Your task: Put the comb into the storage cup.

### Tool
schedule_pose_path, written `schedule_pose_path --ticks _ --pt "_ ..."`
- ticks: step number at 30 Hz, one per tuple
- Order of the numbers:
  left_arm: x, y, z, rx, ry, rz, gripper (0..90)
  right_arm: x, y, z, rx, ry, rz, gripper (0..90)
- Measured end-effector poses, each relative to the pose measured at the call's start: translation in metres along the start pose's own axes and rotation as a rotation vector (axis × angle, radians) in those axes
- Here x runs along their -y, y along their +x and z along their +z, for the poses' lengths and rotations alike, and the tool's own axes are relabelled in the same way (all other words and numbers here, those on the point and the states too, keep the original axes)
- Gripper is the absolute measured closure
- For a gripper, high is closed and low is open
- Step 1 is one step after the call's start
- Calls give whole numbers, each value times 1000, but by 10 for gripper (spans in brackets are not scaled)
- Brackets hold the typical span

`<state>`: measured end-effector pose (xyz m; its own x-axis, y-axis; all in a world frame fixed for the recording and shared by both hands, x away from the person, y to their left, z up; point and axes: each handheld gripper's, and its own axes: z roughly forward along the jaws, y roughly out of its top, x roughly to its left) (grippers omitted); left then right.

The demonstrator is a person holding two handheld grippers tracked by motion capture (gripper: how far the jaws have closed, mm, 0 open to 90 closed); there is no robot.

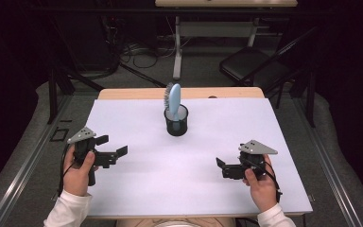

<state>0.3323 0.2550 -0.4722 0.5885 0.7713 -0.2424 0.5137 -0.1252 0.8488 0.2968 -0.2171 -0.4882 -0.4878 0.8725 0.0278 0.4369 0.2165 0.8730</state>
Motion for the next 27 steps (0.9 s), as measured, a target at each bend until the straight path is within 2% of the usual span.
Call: schedule_pose_path --ticks 8,15,27 --pt "11 6 8 -5 4 23 4 8 -6 2 26 -11 4 0" --pt "16 10 11 6 -10 21 4 15 -12 5 50 -11 22 0" --pt "22 14 14 -3 -7 14 4 23 -21 7 69 -4 44 0"
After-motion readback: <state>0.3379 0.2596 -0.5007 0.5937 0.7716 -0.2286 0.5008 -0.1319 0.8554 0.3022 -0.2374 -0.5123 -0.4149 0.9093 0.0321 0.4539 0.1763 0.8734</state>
